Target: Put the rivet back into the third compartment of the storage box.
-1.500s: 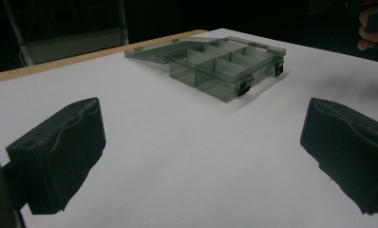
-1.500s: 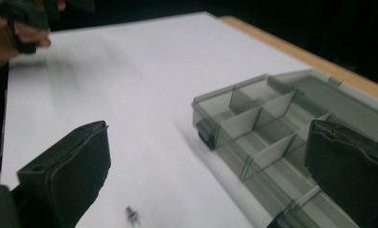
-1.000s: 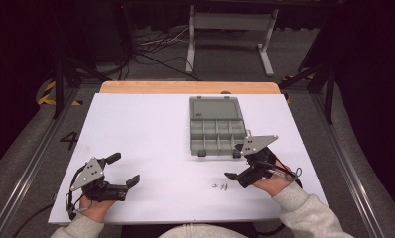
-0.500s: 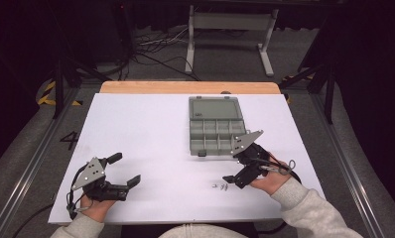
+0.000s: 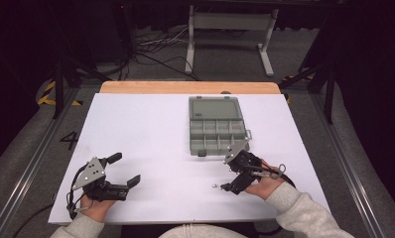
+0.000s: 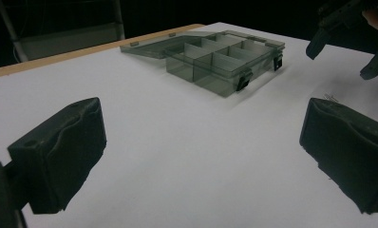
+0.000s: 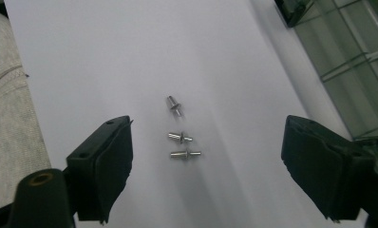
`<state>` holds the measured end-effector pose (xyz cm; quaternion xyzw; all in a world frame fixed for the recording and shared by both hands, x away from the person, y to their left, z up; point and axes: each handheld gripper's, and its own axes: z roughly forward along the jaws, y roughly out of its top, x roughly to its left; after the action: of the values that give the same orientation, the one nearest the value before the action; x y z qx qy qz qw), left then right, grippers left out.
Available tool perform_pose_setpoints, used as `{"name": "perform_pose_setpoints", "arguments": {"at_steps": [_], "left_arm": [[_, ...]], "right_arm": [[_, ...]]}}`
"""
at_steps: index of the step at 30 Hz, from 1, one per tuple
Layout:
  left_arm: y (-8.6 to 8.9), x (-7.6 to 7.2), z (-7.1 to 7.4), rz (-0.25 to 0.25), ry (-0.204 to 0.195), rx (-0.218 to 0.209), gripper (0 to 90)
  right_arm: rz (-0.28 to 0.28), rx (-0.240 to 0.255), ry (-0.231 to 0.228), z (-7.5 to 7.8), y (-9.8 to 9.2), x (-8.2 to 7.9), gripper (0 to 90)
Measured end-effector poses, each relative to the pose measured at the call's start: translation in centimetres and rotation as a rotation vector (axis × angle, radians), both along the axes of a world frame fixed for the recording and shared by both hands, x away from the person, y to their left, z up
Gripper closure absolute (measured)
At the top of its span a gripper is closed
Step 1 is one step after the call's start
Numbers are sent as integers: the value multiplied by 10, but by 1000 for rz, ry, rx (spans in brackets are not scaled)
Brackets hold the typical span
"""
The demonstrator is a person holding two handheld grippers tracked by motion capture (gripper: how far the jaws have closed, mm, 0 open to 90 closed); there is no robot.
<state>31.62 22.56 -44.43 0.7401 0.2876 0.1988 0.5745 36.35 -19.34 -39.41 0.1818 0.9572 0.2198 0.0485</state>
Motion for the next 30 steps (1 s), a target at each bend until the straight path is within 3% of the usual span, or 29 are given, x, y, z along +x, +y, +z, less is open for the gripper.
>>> {"name": "perform_pose_setpoints", "arguments": {"at_steps": [17,24,30], "left_arm": [[0,0,0,-2,-1,1,23],[0,0,0,-6,5,-11,23],[0,-1,0,-4,7,-12,23]], "right_arm": [[23,-66,52,-26,8,-1,416],[32,-80,59,-32,9,-2,537],[39,-88,37,-32,9,-5,636]]}}
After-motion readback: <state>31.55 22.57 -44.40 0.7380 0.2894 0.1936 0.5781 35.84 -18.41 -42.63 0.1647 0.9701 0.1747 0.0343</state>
